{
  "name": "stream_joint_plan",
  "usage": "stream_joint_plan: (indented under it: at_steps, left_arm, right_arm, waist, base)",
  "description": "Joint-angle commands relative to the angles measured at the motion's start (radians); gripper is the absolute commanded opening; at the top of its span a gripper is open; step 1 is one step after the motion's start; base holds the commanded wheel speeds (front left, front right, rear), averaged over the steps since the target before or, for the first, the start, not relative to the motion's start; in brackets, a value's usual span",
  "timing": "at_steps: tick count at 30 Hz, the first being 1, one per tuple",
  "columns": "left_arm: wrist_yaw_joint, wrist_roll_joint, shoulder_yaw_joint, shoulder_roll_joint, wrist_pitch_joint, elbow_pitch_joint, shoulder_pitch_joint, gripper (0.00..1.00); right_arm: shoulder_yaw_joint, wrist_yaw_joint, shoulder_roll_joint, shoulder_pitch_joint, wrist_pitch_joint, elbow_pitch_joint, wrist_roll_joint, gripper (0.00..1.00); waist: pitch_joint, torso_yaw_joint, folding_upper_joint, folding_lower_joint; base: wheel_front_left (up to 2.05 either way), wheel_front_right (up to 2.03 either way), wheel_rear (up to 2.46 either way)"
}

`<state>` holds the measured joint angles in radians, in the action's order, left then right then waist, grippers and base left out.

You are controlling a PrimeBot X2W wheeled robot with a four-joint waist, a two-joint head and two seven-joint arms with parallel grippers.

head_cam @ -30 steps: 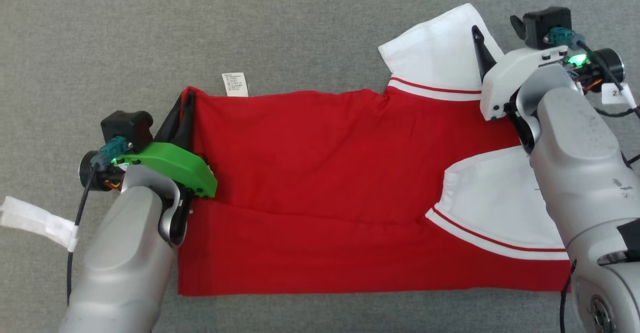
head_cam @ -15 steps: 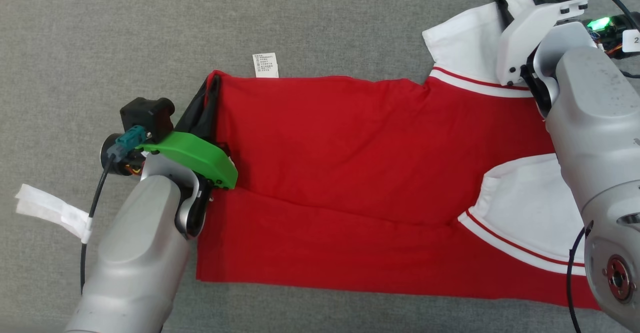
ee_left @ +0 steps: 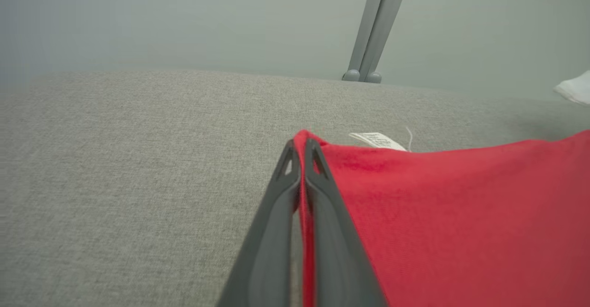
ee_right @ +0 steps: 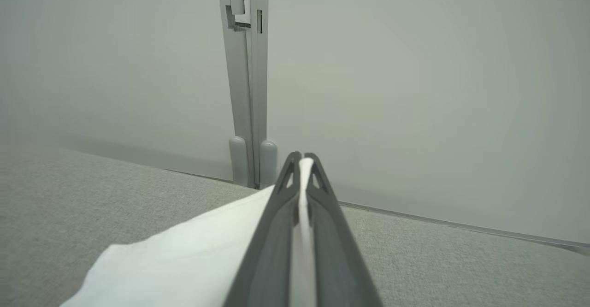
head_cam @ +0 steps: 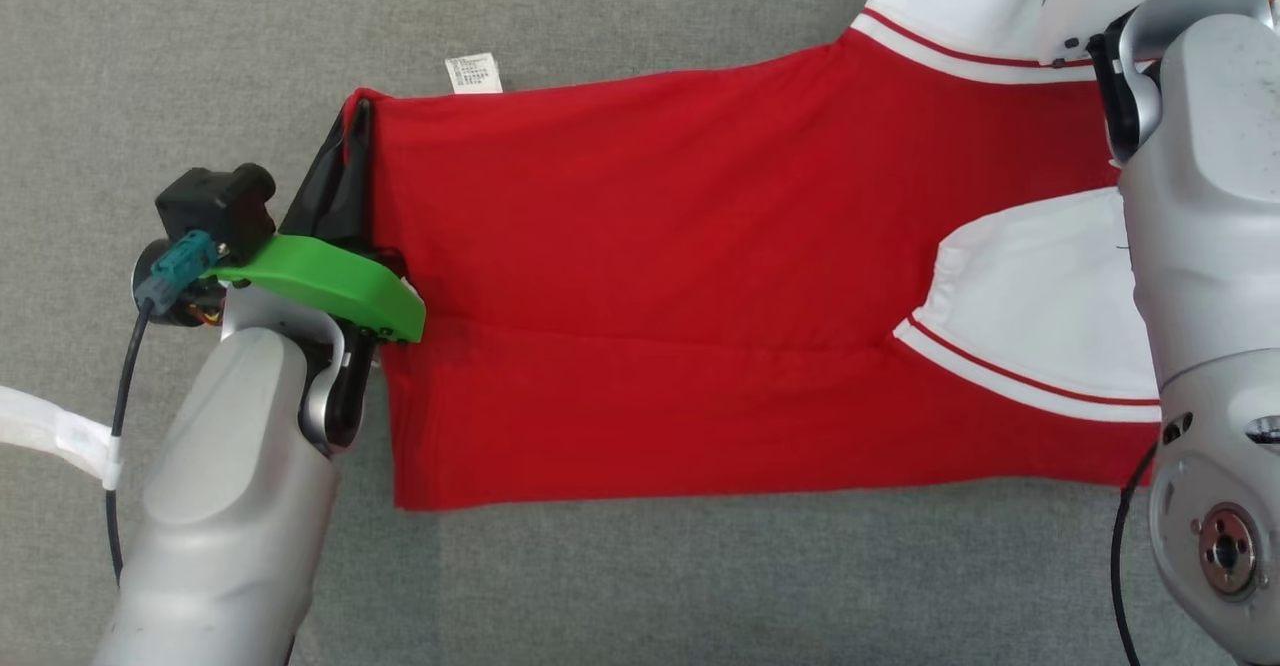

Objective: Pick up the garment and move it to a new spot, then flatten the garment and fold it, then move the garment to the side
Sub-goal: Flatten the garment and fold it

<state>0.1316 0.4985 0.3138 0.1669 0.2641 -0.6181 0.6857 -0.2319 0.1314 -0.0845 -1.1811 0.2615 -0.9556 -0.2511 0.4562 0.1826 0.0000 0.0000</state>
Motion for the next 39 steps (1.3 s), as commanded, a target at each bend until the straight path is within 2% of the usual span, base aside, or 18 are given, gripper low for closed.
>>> stream_joint_plan:
  at_steps: [1, 5, 18, 25, 27, 28, 29, 30, 31, 39]
  left_arm:
    - [-0.002, -0.006, -0.012, 0.004, 0.0, 0.008, -0.025, 0.0]
    - [-0.002, -0.013, -0.028, 0.0, 0.0, 0.026, -0.076, 0.0]
    - [-0.002, -0.057, -0.075, 0.012, 0.0, 0.051, -0.293, 0.0]
    - [-0.002, -0.084, -0.092, 0.019, 0.0, 0.098, -0.381, 0.01]
    - [-0.002, -0.092, -0.094, 0.019, 0.0, 0.095, -0.403, 0.26]
    - [-0.002, -0.094, -0.102, 0.015, 0.0, 0.092, -0.417, 0.77]
    - [-0.002, -0.097, -0.108, 0.011, 0.0, 0.092, -0.426, 1.0]
    - [-0.002, -0.105, -0.112, 0.006, 0.0, 0.095, -0.44, 1.0]
    - [-0.002, -0.109, -0.116, 0.002, 0.0, 0.094, -0.455, 1.0]
    - [-0.002, -0.165, -0.218, -0.062, 0.0, 0.136, -0.576, 1.0]
  right_arm:
    - [0.002, -0.002, 0.006, 0.03, 0.004, 0.026, 0.003, 0.0]
    - [0.003, -0.002, 0.023, 0.116, 0.004, 0.115, 0.078, 0.0]
    - [0.106, -0.002, 0.03, 0.553, 0.004, 0.31, 0.352, 0.0]
    - [0.135, -0.002, 0.031, 0.734, 0.004, 0.355, 0.455, 0.0]
    - [0.137, -0.002, 0.031, 0.757, 0.004, 0.345, 0.471, 0.0]
    - [0.133, -0.002, 0.031, 0.772, 0.004, 0.327, 0.481, 0.0]
    - [0.131, -0.002, 0.031, 0.773, 0.004, 0.325, 0.485, 0.36]
    - [0.13, -0.002, 0.031, 0.774, 0.004, 0.325, 0.484, 0.75]
    - [0.127, -0.002, 0.031, 0.78, 0.004, 0.326, 0.48, 1.0]
    - [0.082, -0.002, 0.031, 0.828, 0.004, 0.316, 0.466, 1.0]
  waist:
    - [-0.019, -0.014, 0.0, 0.0]
    - [-0.065, -0.035, 0.0, 0.0]
    - [-0.226, -0.116, 0.0, 0.0]
    - [-0.274, -0.138, 0.0, 0.0]
    - [-0.279, -0.141, 0.0, 0.0]
    - [-0.282, -0.141, 0.0, 0.0]
    - [-0.284, -0.142, 0.0, 0.0]
    - [-0.286, -0.141, 0.0, 0.0]
    - [-0.287, -0.141, 0.0, 0.0]
    - [-0.316, -0.121, 0.0, 0.0]
  base:
    - [0.0, 0.0, 0.0]
    - [0.0, 0.0, 0.0]
    - [0.0, 0.0, 0.0]
    - [0.0, 0.0, 0.0]
    - [0.0, 0.0, 0.0]
    - [0.0, 0.0, 0.0]
    - [0.0, 0.0, 0.0]
    - [0.0, 0.0, 0.0]
    - [0.0, 0.0, 0.0]
    - [0.0, 0.0, 0.0]
